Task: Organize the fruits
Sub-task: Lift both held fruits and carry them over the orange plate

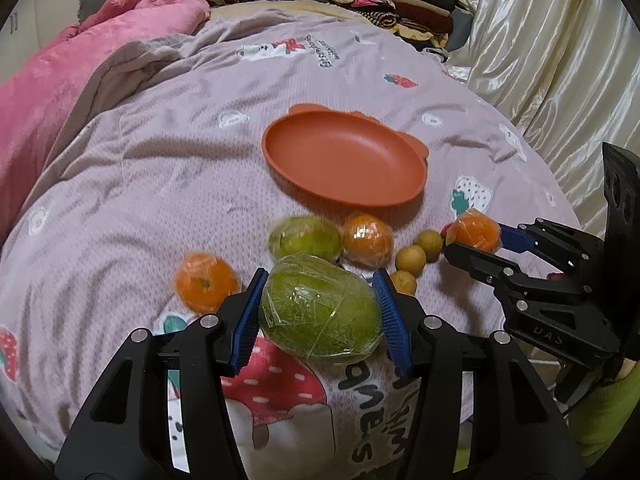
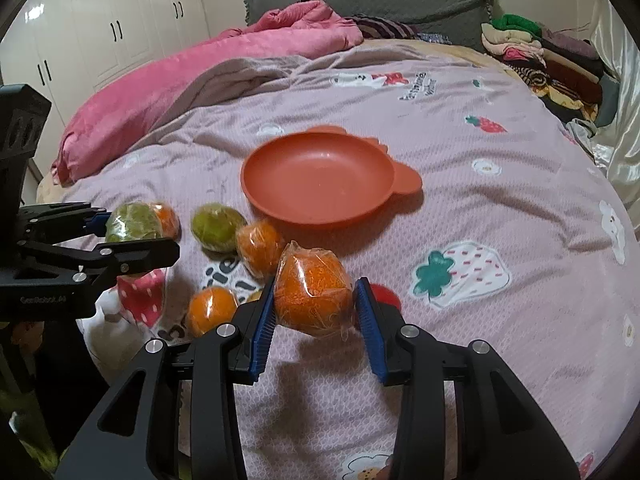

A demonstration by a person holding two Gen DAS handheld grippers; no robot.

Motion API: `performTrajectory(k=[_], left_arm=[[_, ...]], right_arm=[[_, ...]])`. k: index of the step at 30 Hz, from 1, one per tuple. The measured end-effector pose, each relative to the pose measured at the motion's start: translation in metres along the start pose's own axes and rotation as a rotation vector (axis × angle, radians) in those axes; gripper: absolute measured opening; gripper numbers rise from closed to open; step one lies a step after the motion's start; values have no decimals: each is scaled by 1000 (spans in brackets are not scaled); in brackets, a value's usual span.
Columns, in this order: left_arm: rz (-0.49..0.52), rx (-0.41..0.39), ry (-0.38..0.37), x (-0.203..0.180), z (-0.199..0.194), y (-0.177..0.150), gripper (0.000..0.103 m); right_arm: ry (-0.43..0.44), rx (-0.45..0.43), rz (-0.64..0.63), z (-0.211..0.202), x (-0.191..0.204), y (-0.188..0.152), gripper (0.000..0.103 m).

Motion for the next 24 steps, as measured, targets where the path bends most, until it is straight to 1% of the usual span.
performTrajectory(k=[7,14,19,24], left_arm=[[-18,-12,4,6,1,21,45],[-15,-17,5,6,10,46,45],[-11,-6,11,6,27,65,45],[-4,14,9,6,47,80,45]], right_arm=[[9,-27,-16,-5,-1,15,38],[5,-55,-19,-5,-12,35,38],[4,-58,-20,3,-21,47,38],[12,-33,-28,17,-26,55,38]])
Point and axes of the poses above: each gripper's, at about its wrist camera, not at the fingertips, and z roughly the way its jaws point, x to its left, y to its top, the point moved 3 cm from there along z, roughly the way its jaws point, and after that the axes turned 12 degrees about y, right-handed, at the moved point
